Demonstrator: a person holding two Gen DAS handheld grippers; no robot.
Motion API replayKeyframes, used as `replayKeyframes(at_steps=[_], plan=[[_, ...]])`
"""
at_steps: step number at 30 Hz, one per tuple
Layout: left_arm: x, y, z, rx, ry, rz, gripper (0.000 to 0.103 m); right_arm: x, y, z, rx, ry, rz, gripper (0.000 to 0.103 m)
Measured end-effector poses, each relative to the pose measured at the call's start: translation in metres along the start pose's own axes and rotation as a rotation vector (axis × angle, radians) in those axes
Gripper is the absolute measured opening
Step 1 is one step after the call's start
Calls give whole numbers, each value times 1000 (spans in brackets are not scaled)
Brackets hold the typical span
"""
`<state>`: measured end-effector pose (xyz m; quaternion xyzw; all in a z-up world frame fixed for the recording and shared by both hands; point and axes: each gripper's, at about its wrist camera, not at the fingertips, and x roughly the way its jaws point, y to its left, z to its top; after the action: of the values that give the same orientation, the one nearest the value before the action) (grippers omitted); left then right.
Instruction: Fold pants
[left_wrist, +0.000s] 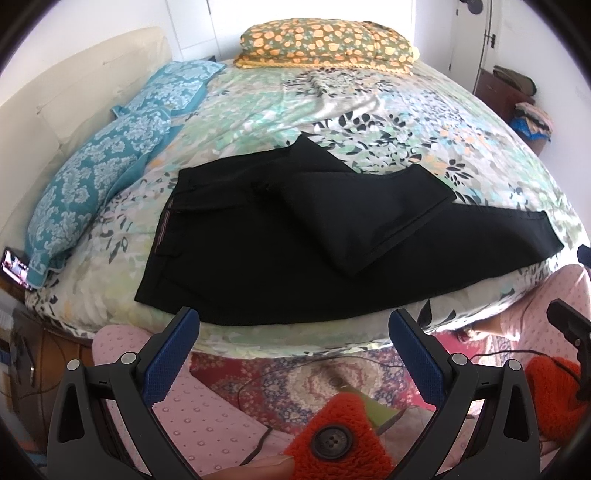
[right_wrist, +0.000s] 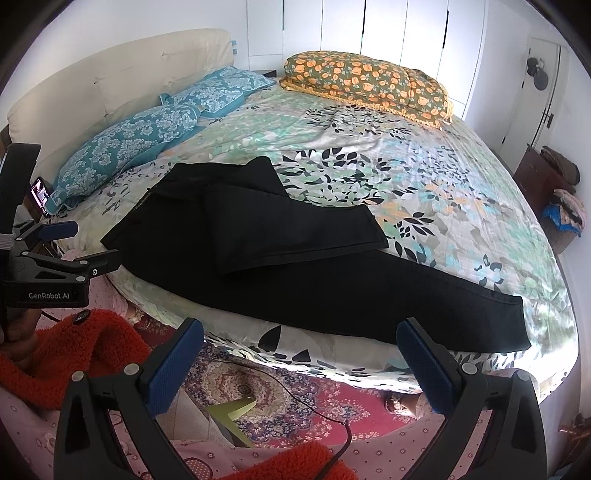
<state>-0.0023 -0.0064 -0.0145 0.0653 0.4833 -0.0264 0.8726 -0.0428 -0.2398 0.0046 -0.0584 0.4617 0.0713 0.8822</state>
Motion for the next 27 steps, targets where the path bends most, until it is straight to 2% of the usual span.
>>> replayKeyframes(at_steps=[27], plan=[[-2, -5, -1, 18, -7, -4, 102, 4, -4, -5, 1, 7, -1, 103]])
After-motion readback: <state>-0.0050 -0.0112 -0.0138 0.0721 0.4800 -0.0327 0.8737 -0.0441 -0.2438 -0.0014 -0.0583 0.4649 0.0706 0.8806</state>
